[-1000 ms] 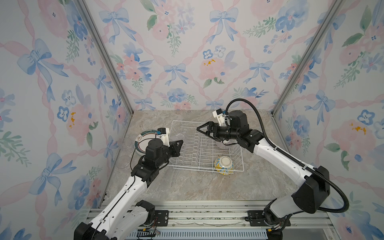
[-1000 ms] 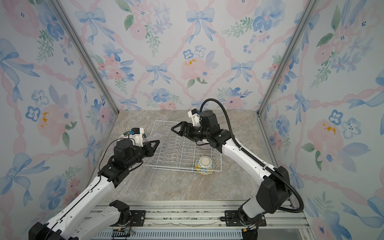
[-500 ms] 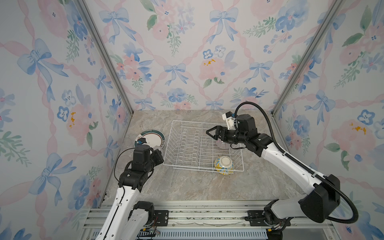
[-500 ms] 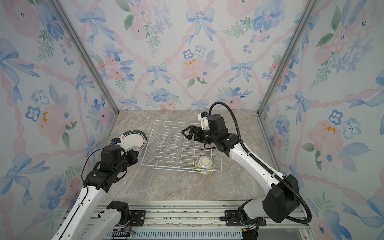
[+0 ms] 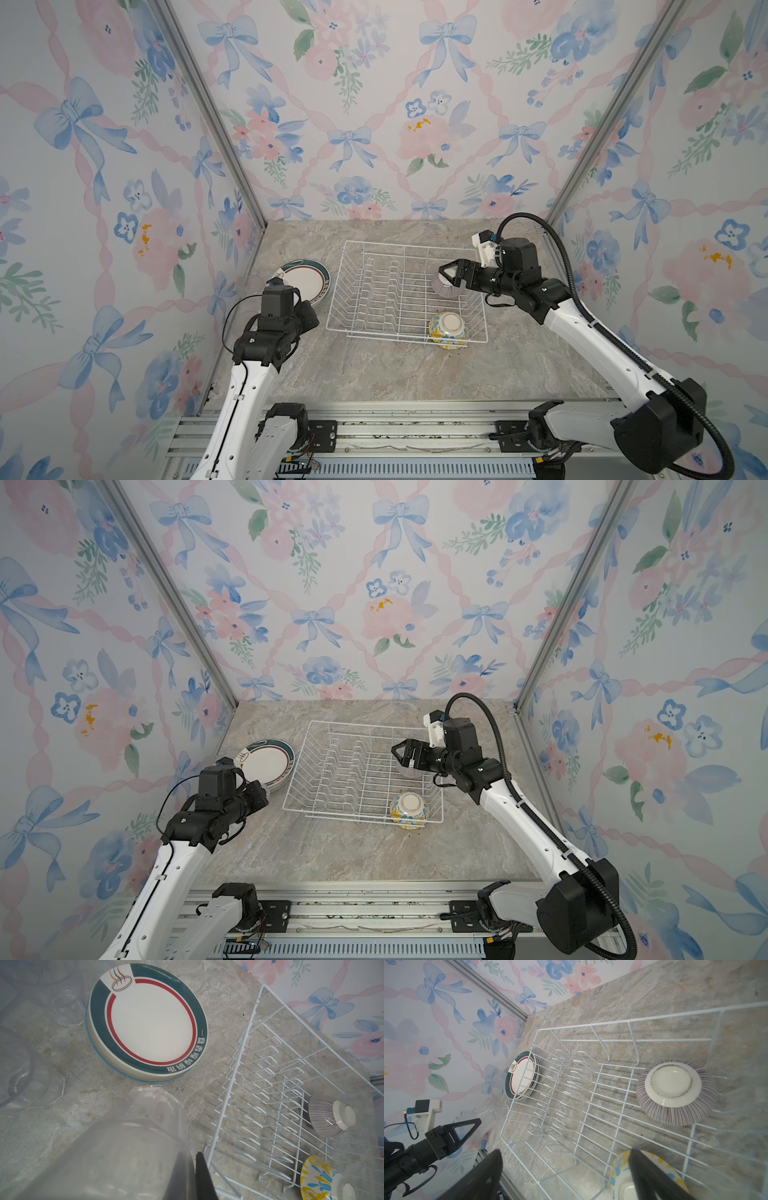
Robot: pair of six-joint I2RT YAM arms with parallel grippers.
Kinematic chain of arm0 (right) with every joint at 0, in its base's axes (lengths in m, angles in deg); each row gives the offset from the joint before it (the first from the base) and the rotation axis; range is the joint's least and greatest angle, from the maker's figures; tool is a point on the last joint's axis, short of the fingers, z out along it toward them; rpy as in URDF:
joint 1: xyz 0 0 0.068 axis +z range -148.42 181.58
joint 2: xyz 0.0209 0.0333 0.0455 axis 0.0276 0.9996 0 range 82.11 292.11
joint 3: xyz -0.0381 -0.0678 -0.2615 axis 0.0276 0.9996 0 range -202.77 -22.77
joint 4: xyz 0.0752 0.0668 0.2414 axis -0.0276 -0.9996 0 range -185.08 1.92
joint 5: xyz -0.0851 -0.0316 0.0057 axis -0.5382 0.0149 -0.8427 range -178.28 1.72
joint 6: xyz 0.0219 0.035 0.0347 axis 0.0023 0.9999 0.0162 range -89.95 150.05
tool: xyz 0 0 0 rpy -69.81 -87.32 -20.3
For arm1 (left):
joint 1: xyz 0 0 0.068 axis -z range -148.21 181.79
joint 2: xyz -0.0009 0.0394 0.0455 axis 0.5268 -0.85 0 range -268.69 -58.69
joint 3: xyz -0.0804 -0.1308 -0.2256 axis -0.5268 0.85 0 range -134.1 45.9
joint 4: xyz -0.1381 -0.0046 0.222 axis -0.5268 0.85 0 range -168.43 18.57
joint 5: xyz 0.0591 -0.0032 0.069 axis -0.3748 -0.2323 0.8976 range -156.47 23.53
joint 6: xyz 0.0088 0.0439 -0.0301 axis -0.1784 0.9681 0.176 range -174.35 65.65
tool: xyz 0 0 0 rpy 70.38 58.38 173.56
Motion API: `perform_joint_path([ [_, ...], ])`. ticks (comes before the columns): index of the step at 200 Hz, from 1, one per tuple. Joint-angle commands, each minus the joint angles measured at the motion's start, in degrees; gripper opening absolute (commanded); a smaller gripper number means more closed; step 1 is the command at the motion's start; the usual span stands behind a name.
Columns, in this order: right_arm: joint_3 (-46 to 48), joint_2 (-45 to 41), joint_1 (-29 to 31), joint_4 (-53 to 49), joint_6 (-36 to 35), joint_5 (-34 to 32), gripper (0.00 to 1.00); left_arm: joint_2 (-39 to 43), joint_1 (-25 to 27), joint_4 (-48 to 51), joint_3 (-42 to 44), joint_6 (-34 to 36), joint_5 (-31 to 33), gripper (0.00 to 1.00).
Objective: Unload the mixed dishes from the dish rack
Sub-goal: 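Carry the cup beside the plate stack with the left gripper while the right withdraws, then lower the cup onto the table and open the left gripper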
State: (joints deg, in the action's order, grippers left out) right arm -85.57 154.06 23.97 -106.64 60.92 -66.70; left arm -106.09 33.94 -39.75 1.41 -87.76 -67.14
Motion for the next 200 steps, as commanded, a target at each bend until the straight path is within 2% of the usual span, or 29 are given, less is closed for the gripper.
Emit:
perform_joint_path([
  [1, 1.09, -0.95, -1.52, -1.16, -2.34, 0.27, 0.97, -0.40, -0.74, 0.44, -1.50, 0.27, 0.58, 0.00],
  [48, 1.19, 1.18, -3.59, -0.33, -2.50, 2.41, 0.97, -2.77, -2.56, 2.20, -1.69, 1.78, 1.84, 0.00],
  [91, 1.02, 1.62, -3.96, -1.08, -3.54, 1.27, 0.97, -4.39, -6.99, 2.27, -0.68, 2.38, 0.38, 0.00],
  [116, 1.17, 1.63, -4.07, -1.38, -3.54, 1.21, 0.97, -9.48, -9.76, 2.15, -1.87, 3.42, -0.72, 0.00],
  [151, 1.72, 0.97, -4.36, -2.07, -3.89, 0.65, 0.97, -18.06, -10.39, 2.22, -5.30, 6.36, -1.26, 0.00],
  [180, 1.81, 0.41, -4.46, -3.93, -5.34, -0.74, 0.97, -21.86, -11.70, 2.27, -7.34, 7.30, -0.78, 0.00],
  [191, 1.43, 0.33, -4.47, -5.83, -6.67, -2.46, 0.97, -22.66, -11.91, 2.26, -8.13, 7.38, -1.46, 0.09],
  [200, 0.85, 0.35, -4.46, -7.66, -7.75, -4.55, 0.97, -23.29, -12.00, 2.28, -8.76, 7.44, -1.94, 0.10],
])
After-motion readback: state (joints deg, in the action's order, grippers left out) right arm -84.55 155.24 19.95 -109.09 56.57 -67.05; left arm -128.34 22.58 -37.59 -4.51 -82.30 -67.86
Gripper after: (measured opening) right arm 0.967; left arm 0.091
